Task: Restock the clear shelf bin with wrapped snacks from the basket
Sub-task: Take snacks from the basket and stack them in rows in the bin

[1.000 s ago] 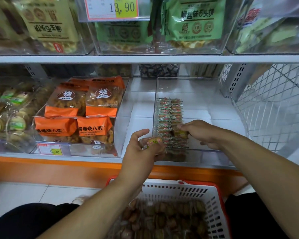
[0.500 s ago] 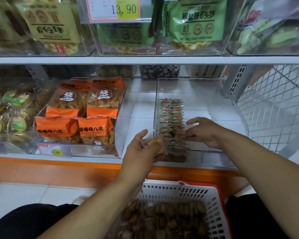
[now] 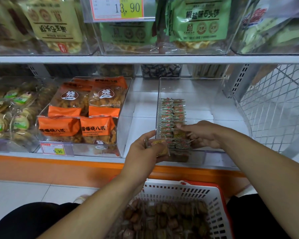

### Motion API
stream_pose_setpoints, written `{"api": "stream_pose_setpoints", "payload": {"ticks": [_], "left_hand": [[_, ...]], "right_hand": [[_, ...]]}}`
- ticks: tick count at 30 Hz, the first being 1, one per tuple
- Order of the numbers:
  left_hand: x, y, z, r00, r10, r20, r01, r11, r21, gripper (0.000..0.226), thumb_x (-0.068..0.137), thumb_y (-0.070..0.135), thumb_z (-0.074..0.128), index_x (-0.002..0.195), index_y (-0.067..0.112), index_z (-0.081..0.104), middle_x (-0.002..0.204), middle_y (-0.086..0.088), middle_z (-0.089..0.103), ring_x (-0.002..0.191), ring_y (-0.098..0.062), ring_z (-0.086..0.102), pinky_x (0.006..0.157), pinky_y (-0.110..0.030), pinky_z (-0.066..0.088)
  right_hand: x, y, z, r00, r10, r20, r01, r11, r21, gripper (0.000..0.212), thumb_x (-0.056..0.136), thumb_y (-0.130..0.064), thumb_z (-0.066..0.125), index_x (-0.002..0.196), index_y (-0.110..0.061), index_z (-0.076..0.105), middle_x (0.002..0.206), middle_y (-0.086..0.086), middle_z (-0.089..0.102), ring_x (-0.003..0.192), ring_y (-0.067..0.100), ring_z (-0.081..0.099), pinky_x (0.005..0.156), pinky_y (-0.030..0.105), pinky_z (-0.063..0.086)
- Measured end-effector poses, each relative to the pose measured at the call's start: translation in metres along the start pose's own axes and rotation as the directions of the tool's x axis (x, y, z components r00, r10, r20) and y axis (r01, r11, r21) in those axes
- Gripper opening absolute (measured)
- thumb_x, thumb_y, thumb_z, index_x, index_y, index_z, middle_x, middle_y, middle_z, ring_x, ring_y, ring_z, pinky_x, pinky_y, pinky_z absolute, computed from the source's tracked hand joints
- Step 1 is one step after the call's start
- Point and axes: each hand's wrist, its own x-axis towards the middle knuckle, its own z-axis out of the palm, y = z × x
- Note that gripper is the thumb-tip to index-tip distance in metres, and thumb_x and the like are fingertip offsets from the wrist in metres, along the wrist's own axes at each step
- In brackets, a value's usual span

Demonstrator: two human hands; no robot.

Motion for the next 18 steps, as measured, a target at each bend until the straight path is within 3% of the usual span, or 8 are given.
{"api": "stream_pose_setpoints", "payload": {"ticks": [5, 9, 12, 15, 18], "left_hand": [[0.0, 0.0, 0.0, 1.0, 0.002, 0.008, -0.002, 1.0, 0.004, 0.034, 0.095, 0.002, 0.065, 0.114, 0.03, 0.067, 0.09, 0.004, 0.079, 0.088, -0.022, 0.077, 0.074, -0.03, 0.062], [-0.001, 0.001, 0.002, 1.0, 0.004, 0.015, -0.004, 1.0, -0.005, 0.034, 0.095, 0.003, 0.066, 0.117, 0.028, 0.066, 0.09, 0.004, 0.079, 0.087, -0.021, 0.077, 0.073, -0.029, 0.061], [-0.002, 0.003, 0.002, 1.0, 0.003, 0.015, -0.003, 1.0, -0.017, 0.033, 0.095, 0.002, 0.066, 0.116, 0.028, 0.065, 0.088, 0.005, 0.079, 0.086, -0.021, 0.077, 0.072, -0.028, 0.061], [-0.002, 0.003, 0.003, 1.0, 0.009, 0.017, -0.008, 1.0, -0.011, 0.031, 0.095, 0.002, 0.066, 0.11, 0.03, 0.067, 0.087, 0.006, 0.079, 0.085, -0.021, 0.077, 0.072, -0.029, 0.062], [-0.002, 0.003, 0.004, 1.0, 0.006, 0.003, -0.006, 1.0, -0.011, 0.031, 0.094, 0.002, 0.067, 0.11, 0.029, 0.067, 0.087, 0.006, 0.079, 0.084, -0.02, 0.077, 0.071, -0.028, 0.062]], "right_hand": [[-0.001, -0.001, 0.004, 0.998, 0.002, -0.056, -0.012, 0.985, -0.17, 0.041, 0.089, -0.044, 0.072, 0.11, -0.01, 0.063, 0.105, 0.011, 0.068, 0.084, 0.027, 0.071, 0.066, 0.032, 0.058], [0.0, -0.003, 0.006, 0.999, -0.014, -0.051, 0.007, 0.992, -0.124, 0.022, 0.091, -0.025, 0.07, 0.103, -0.008, 0.064, 0.098, 0.014, 0.069, 0.073, 0.026, 0.067, 0.065, 0.032, 0.056], [0.001, -0.004, 0.005, 0.996, -0.035, -0.076, 0.026, 0.994, -0.11, 0.021, 0.087, -0.009, 0.072, 0.105, -0.002, 0.068, 0.092, 0.015, 0.071, 0.07, 0.025, 0.067, 0.066, 0.032, 0.057], [0.004, -0.001, 0.008, 0.989, -0.058, -0.135, 0.046, 0.995, -0.092, 0.026, 0.081, -0.005, 0.079, 0.104, 0.003, 0.07, 0.091, 0.015, 0.073, 0.071, 0.025, 0.07, 0.063, 0.031, 0.061], [0.008, 0.001, 0.015, 0.98, -0.09, -0.177, 0.068, 0.99, -0.127, 0.032, 0.077, -0.01, 0.084, 0.102, 0.003, 0.069, 0.1, 0.017, 0.073, 0.093, 0.031, 0.072, 0.087, 0.047, 0.06]]}}
